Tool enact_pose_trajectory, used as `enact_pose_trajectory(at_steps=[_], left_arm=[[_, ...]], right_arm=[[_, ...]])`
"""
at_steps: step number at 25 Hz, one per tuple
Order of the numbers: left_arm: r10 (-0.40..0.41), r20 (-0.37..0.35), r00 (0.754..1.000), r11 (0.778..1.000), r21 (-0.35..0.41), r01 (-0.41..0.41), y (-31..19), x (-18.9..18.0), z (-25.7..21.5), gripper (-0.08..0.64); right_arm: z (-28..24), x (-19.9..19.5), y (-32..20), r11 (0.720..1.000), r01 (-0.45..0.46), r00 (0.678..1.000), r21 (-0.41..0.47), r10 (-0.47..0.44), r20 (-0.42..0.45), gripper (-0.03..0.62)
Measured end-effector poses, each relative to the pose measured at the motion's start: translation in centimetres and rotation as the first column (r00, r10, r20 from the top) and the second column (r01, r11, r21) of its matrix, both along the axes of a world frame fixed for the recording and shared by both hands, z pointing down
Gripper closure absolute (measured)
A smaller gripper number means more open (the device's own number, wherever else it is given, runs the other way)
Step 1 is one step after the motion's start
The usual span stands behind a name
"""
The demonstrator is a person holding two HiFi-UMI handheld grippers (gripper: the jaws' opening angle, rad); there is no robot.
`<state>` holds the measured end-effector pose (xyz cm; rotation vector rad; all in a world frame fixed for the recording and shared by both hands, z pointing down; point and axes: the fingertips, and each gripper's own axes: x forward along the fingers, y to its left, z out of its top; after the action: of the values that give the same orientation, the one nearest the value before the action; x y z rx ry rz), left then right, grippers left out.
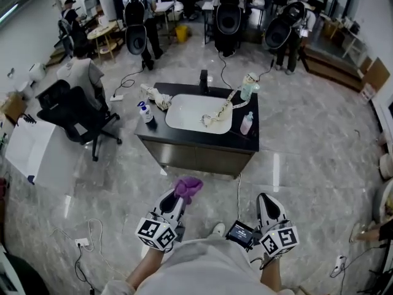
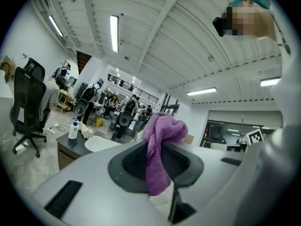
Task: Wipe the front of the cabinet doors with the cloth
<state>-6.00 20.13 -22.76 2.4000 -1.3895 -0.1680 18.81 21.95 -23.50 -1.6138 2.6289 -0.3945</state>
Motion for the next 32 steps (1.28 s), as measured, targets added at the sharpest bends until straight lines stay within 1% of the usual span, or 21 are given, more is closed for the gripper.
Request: enact_pose_trajectory(at_steps=[3,6,10,15,19,24,28,32], left_arm=[[-0.035,0.023,0.999,0.999,-0.002,0.035,-1.3,2.2,0.4,0.489],[-0.056,0.029,0.998,0.998,-0.012,0.056,-2.7,4.0,0.7,0.489],[-0.034,0.047,0.998,0.999,-0.032,0.036,-4.2,5.5,2.1,0.489],[-0.001,0.046,0.999,0.996,-0.089,0.005,-6.9,6.9,6.0,0.489],[0.035,0.042,0.999,0.991,-0.127,-0.03,-8.9,7.6,9.6,0.489],[0.063,0.008,0.998,0.98,-0.189,-0.061,-11.8,6.5,15.1,0.489],[0.098,0.009,0.995,0.978,-0.185,-0.094,-13.9,5.3,17.7,0.489],[0.12,0.006,0.993,0.976,-0.185,-0.117,-16.3,3.8,19.4,0.489]], right_arm=[[0.0,2.6,-2.3,0.997,0.069,0.998,0.025,-0.069,0.011,0.565],[1.1,4.9,-4.6,0.994,0.109,0.994,0.018,-0.11,0.02,0.565],[3.1,6.8,-7.6,0.991,0.132,0.991,0.01,-0.132,0.007,0.565],[5.6,7.5,-10.2,0.992,0.128,0.992,-0.01,-0.128,0.002,0.565],[9.5,6.8,-11.7,0.991,0.118,0.993,-0.06,-0.119,-0.013,0.565],[14.0,4.6,-14.1,0.99,0.106,0.994,-0.097,-0.109,-0.022,0.565],[16.0,1.9,-16.4,0.99,0.108,0.993,-0.094,-0.111,-0.026,0.565],[17.2,-1.0,-18.2,0.992,0.09,0.996,-0.084,-0.091,-0.013,0.565]])
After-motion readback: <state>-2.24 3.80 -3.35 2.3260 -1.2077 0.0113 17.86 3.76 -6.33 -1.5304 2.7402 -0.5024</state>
